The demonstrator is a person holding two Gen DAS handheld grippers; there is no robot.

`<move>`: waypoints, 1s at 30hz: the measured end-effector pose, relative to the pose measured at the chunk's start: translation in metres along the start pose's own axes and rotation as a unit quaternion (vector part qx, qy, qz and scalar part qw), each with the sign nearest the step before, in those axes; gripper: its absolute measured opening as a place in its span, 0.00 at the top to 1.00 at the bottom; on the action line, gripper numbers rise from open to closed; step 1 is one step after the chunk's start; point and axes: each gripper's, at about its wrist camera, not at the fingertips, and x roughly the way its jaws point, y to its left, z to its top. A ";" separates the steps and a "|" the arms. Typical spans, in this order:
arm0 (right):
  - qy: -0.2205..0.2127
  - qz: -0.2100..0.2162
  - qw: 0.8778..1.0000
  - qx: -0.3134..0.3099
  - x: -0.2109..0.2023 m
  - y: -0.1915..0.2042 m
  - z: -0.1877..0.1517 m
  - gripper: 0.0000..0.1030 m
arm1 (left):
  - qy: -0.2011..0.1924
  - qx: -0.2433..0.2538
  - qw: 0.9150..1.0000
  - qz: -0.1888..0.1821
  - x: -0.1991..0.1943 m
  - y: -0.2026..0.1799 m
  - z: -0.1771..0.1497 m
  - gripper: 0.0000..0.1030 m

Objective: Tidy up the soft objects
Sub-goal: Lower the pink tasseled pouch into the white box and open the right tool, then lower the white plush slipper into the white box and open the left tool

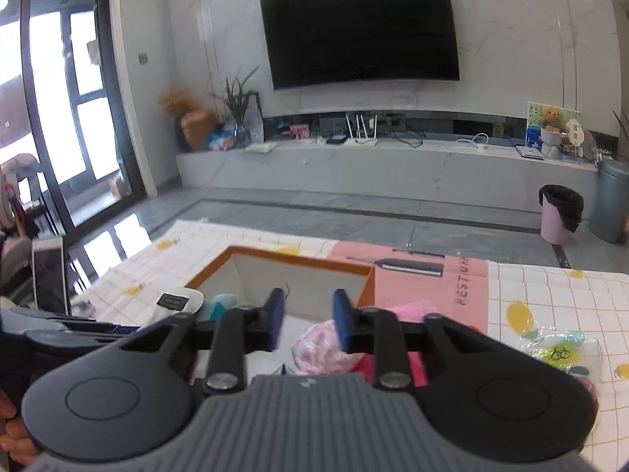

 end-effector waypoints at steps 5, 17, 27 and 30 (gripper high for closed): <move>0.021 -0.002 1.000 0.012 0.013 -0.007 -0.006 0.78 | 0.028 -0.005 1.000 0.009 0.017 0.012 -0.006 0.79; 0.032 0.009 0.999 0.010 0.008 -0.011 -0.010 0.76 | 0.076 0.018 0.997 0.026 0.035 0.006 -0.016 0.79; 0.137 0.081 0.984 -0.078 0.041 0.035 -0.035 0.61 | 0.110 0.043 0.992 0.046 0.054 0.007 -0.024 0.79; 0.161 0.080 0.980 -0.084 0.053 0.042 -0.043 0.58 | 0.127 0.051 0.990 0.047 0.059 0.006 -0.027 0.79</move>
